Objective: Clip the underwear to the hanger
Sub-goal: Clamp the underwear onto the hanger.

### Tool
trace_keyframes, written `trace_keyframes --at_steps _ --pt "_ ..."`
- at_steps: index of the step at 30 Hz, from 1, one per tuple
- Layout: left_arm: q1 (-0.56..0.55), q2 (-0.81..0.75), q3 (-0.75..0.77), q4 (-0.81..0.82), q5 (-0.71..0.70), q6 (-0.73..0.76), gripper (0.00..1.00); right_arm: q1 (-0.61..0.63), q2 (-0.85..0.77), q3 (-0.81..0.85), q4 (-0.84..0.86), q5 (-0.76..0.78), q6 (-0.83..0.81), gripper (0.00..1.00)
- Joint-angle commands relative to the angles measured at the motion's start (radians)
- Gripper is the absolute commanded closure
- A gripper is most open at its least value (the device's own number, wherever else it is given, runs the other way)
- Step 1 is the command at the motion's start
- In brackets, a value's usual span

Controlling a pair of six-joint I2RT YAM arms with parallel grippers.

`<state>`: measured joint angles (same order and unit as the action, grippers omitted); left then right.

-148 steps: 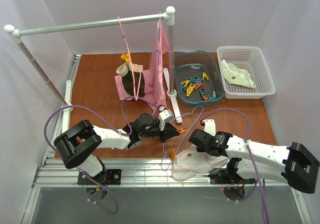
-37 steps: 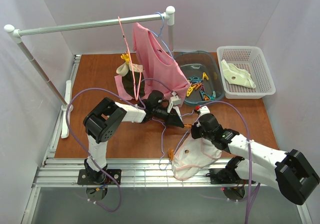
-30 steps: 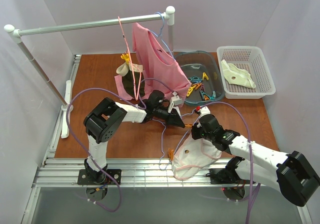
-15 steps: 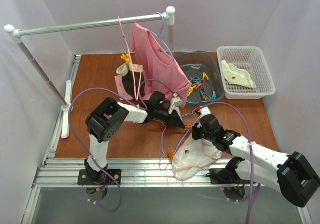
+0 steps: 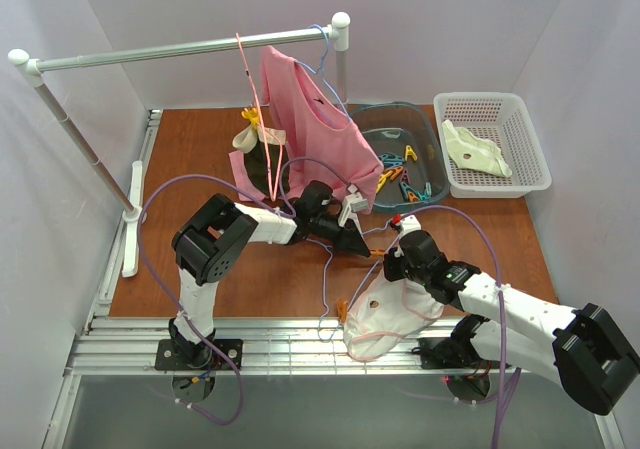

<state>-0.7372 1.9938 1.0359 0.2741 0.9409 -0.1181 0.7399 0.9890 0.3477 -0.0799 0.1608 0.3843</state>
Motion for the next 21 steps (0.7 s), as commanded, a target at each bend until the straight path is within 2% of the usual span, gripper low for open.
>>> trace_keyframes --at_steps 1,21 --pt "-0.007 0.003 0.030 -0.049 -0.007 0.029 0.90 -0.002 0.005 0.007 0.005 -0.007 -0.004 0.98" --pt "-0.005 0.000 0.061 -0.125 0.002 0.060 0.91 -0.002 0.013 -0.003 0.011 -0.017 -0.009 0.98"
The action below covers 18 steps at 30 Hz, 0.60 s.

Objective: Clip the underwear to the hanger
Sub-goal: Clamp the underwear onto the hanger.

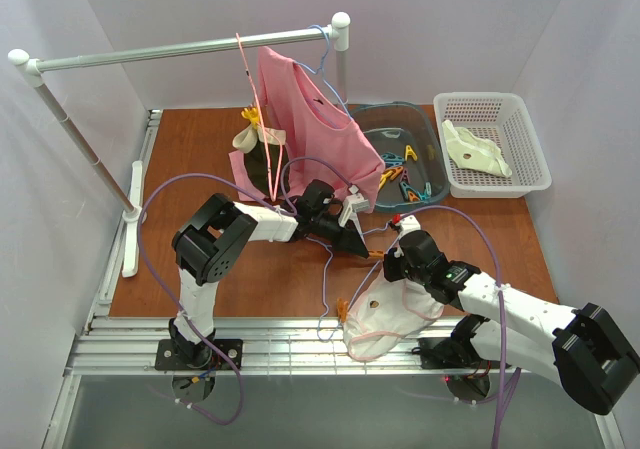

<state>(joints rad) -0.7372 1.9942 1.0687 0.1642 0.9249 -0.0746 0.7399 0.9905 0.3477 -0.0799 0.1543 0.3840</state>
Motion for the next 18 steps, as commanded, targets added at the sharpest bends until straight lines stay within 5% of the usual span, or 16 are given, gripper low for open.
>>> trace_keyframes --at_steps 1,18 --pt "-0.005 0.000 0.031 -0.015 0.020 0.016 0.91 -0.002 0.016 -0.001 0.011 -0.012 -0.008 0.98" --pt "-0.021 0.018 0.034 0.018 0.054 0.007 0.92 -0.002 0.033 -0.007 0.022 -0.030 -0.014 0.98"
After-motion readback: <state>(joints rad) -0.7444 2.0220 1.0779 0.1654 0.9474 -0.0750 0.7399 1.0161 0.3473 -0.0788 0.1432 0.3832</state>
